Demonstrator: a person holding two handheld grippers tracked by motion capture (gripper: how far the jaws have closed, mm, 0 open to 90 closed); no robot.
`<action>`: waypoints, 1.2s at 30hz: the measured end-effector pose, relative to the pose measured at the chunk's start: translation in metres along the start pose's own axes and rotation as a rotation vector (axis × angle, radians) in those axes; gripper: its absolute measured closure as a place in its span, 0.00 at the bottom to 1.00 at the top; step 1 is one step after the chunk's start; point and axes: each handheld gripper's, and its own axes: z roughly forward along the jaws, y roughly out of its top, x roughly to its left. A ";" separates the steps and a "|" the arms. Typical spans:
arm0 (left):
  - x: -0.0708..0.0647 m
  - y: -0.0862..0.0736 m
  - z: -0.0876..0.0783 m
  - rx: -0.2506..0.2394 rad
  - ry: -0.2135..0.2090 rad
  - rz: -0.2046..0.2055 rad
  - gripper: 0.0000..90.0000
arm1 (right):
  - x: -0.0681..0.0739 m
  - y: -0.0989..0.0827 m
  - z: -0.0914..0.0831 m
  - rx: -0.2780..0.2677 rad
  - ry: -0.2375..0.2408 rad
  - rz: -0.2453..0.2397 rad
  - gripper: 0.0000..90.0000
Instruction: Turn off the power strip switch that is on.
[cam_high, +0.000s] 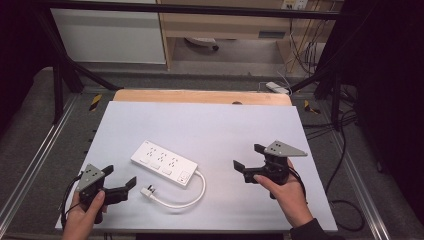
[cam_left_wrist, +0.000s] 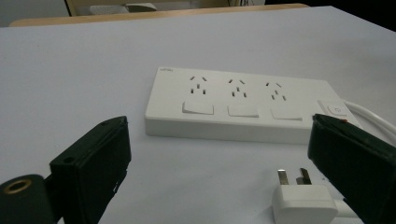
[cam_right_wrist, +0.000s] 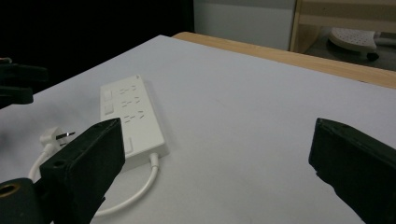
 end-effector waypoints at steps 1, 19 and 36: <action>0.000 0.000 0.000 -0.001 0.001 -0.003 0.07 | 0.001 0.000 0.000 -0.002 0.005 0.000 0.05; 0.007 -0.002 -0.003 -0.006 0.015 -0.017 0.07 | 0.008 0.007 0.007 -0.015 0.051 0.008 0.08; 0.017 -0.005 -0.009 -0.021 0.030 -0.038 0.07 | 0.026 0.015 0.030 -0.015 0.105 -0.002 0.19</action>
